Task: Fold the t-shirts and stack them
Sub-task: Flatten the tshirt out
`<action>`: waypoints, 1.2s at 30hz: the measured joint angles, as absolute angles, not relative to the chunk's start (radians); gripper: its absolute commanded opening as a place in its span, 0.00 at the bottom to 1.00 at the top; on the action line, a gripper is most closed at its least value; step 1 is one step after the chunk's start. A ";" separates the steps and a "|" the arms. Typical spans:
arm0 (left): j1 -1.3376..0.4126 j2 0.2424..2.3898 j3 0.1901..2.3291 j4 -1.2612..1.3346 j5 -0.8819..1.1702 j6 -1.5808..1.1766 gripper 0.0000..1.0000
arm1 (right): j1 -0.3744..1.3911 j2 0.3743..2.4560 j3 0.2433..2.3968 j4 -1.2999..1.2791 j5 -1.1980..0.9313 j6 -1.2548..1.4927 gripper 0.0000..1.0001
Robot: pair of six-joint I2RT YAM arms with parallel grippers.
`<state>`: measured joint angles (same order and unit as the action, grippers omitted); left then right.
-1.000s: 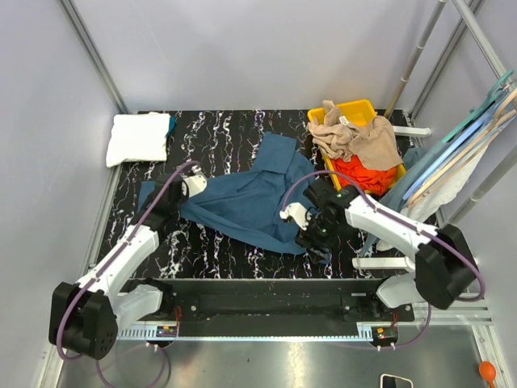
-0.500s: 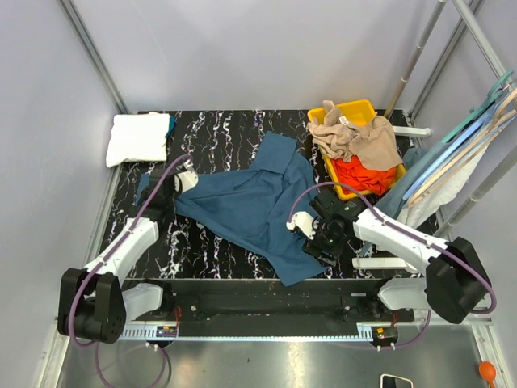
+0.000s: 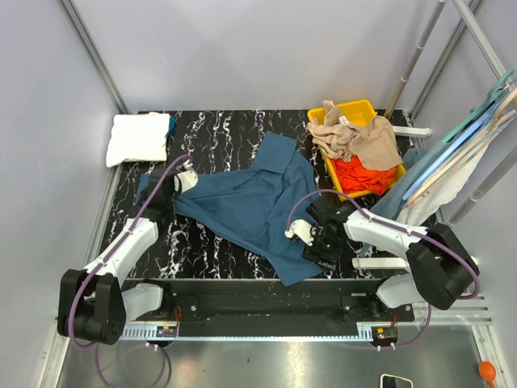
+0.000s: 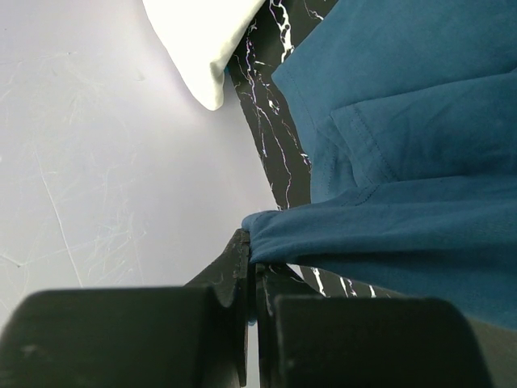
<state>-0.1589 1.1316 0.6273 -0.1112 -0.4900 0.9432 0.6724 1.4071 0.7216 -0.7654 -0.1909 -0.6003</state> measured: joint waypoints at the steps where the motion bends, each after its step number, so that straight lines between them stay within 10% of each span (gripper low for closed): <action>1: -0.159 1.129 0.627 -0.112 -0.490 0.943 0.00 | 0.672 1.407 0.722 -0.764 -0.189 -0.602 0.68; 15: -0.159 1.019 0.627 -0.157 -0.486 0.929 0.00 | 0.672 1.441 0.738 -0.748 -0.142 -0.590 0.49; 22: -0.159 0.963 0.627 -0.191 -0.487 0.920 0.00 | 0.672 1.462 0.750 -0.730 -0.114 -0.560 0.00; 36: -0.176 0.887 0.636 -0.337 -0.453 0.814 0.00 | 0.673 1.407 0.841 -0.810 -0.013 -0.572 0.00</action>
<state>-0.1757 0.8867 0.6357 -0.3370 -0.4534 0.8139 0.6735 1.4071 0.8413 -0.8101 -0.0132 -0.5720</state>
